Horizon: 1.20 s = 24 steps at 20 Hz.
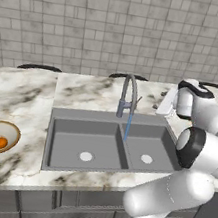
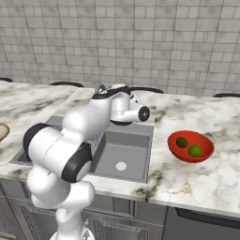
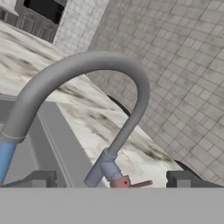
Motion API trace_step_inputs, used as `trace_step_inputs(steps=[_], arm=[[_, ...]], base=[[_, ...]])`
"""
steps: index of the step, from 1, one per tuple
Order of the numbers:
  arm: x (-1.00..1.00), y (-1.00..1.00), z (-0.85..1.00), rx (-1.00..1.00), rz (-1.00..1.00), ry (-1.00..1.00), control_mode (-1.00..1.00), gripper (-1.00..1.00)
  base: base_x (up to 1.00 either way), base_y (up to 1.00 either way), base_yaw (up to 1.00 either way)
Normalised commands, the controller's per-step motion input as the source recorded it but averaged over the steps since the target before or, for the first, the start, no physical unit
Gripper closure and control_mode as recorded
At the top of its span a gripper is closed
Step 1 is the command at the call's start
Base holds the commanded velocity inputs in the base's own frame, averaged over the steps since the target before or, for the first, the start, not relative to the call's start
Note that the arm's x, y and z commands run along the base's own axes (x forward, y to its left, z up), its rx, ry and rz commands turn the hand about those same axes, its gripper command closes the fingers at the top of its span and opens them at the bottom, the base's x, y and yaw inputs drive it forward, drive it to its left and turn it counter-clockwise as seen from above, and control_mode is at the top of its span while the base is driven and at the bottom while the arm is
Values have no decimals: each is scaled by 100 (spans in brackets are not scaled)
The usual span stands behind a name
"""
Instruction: Pick the limes from the sink and place them in one bowl. Place the tangerine in the other bowl. Then turn off the sink faucet.
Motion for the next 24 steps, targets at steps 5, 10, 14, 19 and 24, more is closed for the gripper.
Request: trace_step_inputs(steps=[5, 10, 14, 19, 24], arm=[[29, -6, -24, 0, 0, 0, -100, -100], [35, -12, -24, 0, 0, 0, -100, -100], [40, -11, -18, 0, 0, 0, -100, -100], [43, -4, -18, 0, 0, 0, -100, -100], [45, 0, -9, 2, 0, 0, -100, -100]], base=[[0, 0, 0], [0, 0, 0], [0, 0, 0], [0, 0, 0], [0, 0, 0]])
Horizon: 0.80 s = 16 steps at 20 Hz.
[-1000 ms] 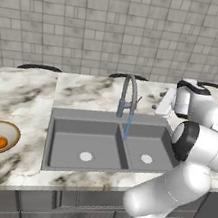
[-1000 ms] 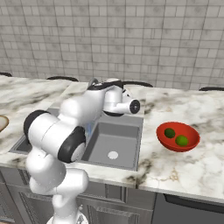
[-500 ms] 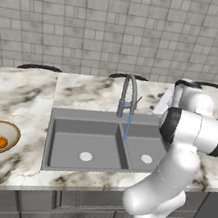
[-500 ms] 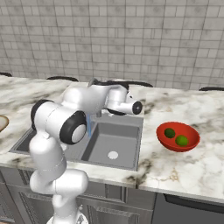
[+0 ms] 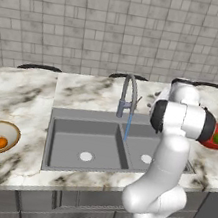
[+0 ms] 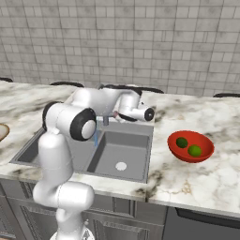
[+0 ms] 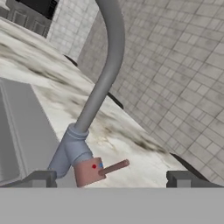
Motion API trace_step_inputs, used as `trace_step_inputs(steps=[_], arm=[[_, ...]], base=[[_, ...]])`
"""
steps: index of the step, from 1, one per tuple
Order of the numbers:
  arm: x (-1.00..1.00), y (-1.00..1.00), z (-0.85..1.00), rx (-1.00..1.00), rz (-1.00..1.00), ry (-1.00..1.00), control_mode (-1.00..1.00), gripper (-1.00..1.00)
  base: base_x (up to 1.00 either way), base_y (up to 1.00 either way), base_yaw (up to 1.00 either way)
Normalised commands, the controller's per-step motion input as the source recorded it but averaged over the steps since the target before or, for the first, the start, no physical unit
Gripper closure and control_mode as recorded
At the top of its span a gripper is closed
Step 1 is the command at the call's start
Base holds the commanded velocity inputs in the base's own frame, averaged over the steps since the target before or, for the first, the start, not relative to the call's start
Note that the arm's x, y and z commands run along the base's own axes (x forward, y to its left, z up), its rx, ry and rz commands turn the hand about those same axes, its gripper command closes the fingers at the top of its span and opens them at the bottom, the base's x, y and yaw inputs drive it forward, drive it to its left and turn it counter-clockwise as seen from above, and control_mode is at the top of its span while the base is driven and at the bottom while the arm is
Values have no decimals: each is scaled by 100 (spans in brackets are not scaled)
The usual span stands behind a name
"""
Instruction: Pick the limes from the sink and place them in one bowl. Place the tangerine in the other bowl. Then turn off the sink faucet.
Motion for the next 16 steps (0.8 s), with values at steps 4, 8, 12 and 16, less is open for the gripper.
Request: trace_step_inputs(steps=[4, 8, 12, 16], arm=[[41, 0, 0, 3, 0, 0, -100, -100], [33, 2, -4, 2, 0, 0, -100, -100], [13, 24, -4, 0, 0, 0, -100, -100], [0, 37, -7, 0, 0, 0, -100, -100]], base=[[0, 0, 0], [0, 0, 0], [0, 0, 0], [0, 0, 0]])
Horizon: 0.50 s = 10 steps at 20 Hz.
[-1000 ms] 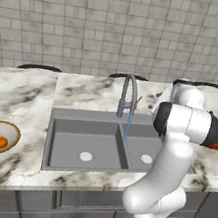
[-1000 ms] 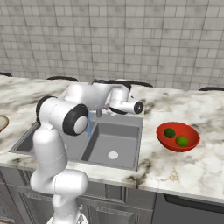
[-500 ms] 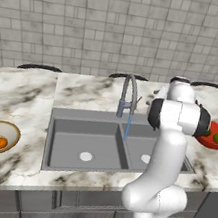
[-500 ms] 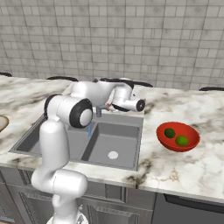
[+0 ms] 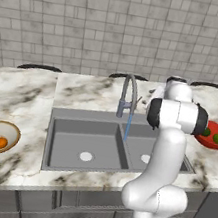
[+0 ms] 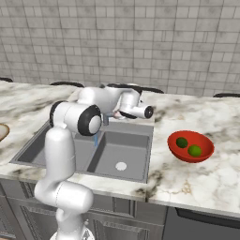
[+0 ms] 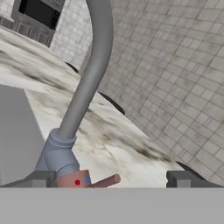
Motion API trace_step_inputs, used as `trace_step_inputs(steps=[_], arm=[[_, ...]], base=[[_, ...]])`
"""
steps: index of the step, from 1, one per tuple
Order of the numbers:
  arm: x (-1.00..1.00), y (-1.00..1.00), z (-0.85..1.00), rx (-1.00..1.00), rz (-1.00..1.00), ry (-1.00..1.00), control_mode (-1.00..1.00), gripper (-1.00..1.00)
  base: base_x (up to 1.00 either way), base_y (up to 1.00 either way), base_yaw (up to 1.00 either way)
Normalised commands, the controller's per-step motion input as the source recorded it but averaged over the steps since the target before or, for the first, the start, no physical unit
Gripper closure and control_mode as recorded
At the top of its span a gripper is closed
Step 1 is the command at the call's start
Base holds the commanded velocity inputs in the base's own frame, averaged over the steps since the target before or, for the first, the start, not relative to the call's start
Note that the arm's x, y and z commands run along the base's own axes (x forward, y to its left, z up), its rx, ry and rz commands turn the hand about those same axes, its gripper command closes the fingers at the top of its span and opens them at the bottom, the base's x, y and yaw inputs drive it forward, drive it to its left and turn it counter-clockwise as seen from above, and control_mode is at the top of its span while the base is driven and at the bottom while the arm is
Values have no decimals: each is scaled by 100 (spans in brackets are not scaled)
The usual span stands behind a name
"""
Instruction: Pick the limes from the sink and place them in one bowl. Place the tangerine in the other bowl. Then turn off the sink faucet.
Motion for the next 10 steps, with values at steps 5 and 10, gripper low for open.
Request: trace_step_inputs(steps=[5, 10], arm=[[2, 22, -11, 0, 0, 0, -100, -100], [13, -1, -29, 0, 0, 0, -100, -100]], base=[[0, 0, 0], [0, 0, 0]])
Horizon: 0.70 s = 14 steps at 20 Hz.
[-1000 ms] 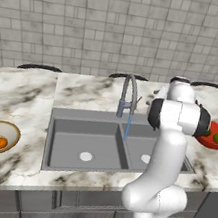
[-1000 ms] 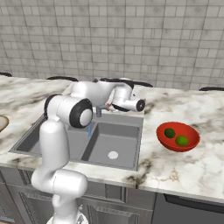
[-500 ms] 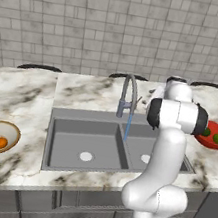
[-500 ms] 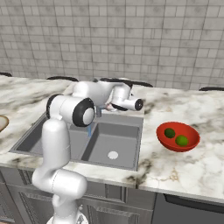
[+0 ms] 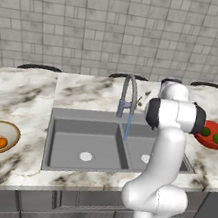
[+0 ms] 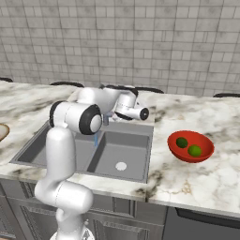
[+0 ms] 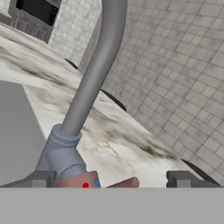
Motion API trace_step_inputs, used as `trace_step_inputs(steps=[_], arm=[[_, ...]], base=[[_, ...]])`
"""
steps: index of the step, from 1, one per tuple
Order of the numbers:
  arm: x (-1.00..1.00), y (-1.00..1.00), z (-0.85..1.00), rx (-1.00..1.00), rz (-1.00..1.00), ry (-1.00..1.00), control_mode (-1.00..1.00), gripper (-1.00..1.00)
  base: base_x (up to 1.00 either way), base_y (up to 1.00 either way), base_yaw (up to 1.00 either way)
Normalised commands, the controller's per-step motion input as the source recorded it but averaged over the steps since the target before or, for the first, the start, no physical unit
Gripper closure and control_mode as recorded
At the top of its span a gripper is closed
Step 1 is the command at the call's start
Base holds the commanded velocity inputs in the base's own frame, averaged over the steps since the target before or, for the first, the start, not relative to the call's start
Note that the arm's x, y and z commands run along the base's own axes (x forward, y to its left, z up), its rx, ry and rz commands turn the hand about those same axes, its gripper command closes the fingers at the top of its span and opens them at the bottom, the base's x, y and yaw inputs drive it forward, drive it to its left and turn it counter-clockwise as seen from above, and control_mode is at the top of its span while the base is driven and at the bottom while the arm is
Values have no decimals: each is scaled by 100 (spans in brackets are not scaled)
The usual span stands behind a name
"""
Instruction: Pick the limes from the sink and place them in one bowl. Place the tangerine in the other bowl. Then turn off the sink faucet.
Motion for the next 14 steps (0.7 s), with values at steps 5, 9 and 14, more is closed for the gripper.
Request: trace_step_inputs(steps=[5, 9, 14], arm=[[12, -12, -20, 1, 0, 1, -100, -100], [2, -7, 0, 10, 0, 11, -100, -100], [14, -11, 0, 12, -1, 7, -100, -100]], base=[[0, 0, 0], [0, 0, 0], [0, 0, 0]])
